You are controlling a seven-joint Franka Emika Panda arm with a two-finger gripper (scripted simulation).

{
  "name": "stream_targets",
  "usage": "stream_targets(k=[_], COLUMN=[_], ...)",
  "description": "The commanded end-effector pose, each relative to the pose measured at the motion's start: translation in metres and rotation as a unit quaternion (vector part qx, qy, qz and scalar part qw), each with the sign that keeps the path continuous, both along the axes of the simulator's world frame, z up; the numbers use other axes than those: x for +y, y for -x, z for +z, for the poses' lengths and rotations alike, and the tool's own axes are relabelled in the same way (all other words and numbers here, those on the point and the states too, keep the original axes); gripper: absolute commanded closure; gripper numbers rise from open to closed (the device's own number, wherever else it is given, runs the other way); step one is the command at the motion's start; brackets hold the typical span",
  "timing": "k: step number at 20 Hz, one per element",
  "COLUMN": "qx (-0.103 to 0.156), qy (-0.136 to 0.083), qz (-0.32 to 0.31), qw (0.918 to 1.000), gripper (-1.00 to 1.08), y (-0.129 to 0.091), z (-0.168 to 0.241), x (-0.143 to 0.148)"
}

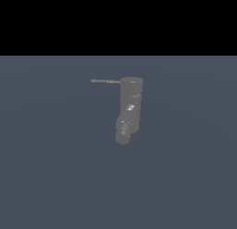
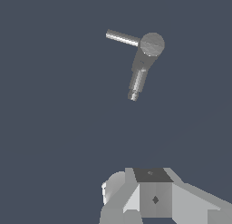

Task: Turn on the faucet by rotating a designated handle.

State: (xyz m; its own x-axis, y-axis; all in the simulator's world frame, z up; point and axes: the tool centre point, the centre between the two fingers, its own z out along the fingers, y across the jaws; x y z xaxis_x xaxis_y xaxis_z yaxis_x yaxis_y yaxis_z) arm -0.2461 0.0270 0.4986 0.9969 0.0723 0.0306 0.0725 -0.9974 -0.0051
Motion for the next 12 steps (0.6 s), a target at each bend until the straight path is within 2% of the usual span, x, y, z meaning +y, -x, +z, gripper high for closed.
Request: stream_targets(k=[1, 12], qx=[0.000, 0.001], qy=[0.000, -0.001], qz=[0.000, -0.033], qw=[1.0000, 0.9994], gripper=[1.08, 1.08], y=[0.000, -0.007], z=[0.000, -0.011], x=[0.000, 0.012])
